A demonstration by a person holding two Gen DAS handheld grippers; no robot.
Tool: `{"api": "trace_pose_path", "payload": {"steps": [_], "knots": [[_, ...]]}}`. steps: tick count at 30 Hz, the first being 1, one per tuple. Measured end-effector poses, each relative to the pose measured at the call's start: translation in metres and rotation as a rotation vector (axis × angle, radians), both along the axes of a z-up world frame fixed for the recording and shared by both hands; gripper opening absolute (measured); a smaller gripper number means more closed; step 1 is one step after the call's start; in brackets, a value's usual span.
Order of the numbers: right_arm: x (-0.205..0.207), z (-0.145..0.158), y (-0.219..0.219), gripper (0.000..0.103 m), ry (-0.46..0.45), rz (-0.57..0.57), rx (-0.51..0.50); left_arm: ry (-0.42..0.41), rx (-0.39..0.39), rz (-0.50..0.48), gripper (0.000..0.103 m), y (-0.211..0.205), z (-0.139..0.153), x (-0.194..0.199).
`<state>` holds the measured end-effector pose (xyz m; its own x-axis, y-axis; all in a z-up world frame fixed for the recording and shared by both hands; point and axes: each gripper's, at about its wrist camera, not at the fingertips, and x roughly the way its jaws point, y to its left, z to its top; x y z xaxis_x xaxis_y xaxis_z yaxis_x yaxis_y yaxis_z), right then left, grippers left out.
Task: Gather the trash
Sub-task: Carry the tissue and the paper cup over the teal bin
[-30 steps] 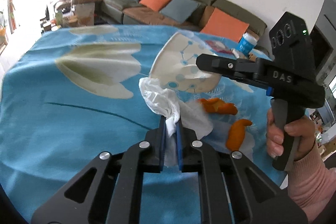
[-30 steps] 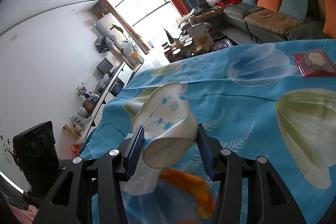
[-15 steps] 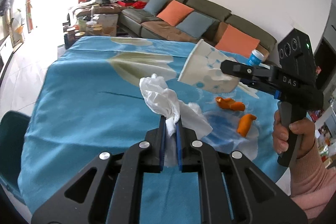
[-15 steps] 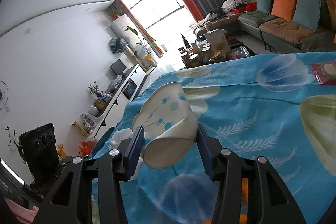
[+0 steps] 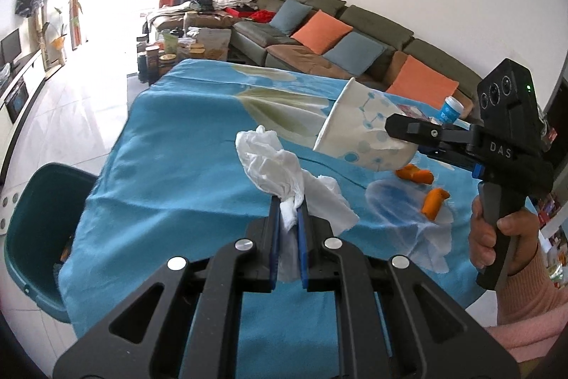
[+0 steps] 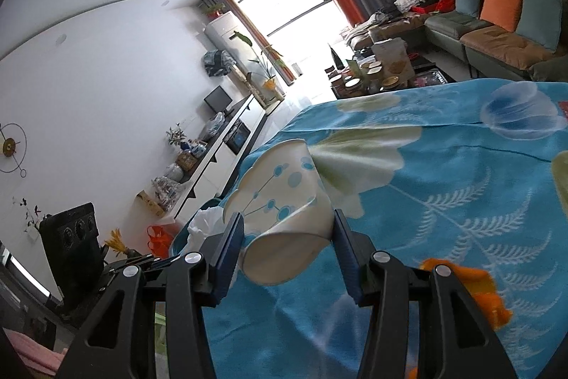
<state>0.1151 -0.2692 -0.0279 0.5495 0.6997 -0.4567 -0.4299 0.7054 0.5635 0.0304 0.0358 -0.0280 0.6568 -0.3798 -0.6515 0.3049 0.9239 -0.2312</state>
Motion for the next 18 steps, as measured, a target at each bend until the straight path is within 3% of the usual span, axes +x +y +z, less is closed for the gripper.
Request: {"api": "trace_pose_path", "payload": {"steps": [18], "knots": [[-0.004,0.000,0.039,0.048,-0.003,0.076,-0.009,-0.018,0.009,0.081,0.009,0.029,0.002,-0.018]]}}
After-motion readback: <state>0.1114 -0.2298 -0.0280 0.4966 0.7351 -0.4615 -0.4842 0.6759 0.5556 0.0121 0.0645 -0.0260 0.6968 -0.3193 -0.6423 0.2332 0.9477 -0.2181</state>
